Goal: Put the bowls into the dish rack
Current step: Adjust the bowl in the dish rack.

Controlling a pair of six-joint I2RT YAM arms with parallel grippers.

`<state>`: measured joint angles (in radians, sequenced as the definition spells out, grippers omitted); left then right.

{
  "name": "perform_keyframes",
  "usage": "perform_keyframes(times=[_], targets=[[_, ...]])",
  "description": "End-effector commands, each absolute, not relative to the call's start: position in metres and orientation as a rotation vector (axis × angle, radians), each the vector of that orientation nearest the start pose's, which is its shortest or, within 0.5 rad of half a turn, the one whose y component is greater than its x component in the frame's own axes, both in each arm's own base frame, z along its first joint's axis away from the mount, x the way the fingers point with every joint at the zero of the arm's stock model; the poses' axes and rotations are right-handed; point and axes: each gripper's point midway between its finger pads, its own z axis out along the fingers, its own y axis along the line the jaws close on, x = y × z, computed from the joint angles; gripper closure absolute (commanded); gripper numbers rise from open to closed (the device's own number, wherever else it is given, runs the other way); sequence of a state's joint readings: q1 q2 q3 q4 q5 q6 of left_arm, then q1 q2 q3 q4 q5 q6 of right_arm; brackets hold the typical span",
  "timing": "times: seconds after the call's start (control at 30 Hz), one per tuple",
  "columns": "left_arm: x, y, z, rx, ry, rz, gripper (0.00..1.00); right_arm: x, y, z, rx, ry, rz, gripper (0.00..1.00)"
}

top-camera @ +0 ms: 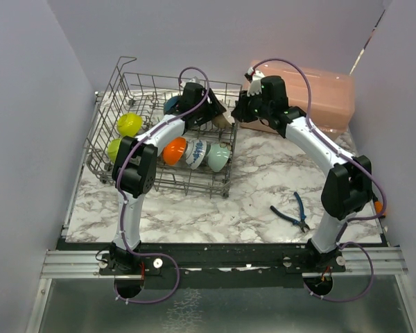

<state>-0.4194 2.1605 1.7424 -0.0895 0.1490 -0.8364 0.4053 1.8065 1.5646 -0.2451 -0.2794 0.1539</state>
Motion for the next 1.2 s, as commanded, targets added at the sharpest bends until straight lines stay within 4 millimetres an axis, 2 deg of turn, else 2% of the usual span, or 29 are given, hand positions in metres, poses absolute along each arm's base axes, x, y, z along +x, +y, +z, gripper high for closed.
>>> perform_keyframes(times=[0.0,0.17,0.63,0.97,1.17], targets=[[0.534,-0.319,0.178,-0.184,2.116,-0.863,0.58,0.463,0.240,0.227,-0.370,2.060,0.556,0.73],[0.535,-0.302,0.195,-0.082,2.096,-0.706,0.62,0.460,0.227,0.210,-0.318,2.120,0.526,0.64],[0.532,-0.291,0.227,0.208,2.017,-0.373,0.64,0.457,0.222,0.187,-0.291,2.189,0.520,0.63],[0.522,-0.309,0.208,0.355,2.012,-0.229,0.64,0.458,0.221,0.185,-0.286,2.201,0.523,0.63],[0.518,-0.307,0.197,0.310,2.033,-0.123,0.64,0.456,0.216,0.183,-0.278,2.208,0.512,0.63]])
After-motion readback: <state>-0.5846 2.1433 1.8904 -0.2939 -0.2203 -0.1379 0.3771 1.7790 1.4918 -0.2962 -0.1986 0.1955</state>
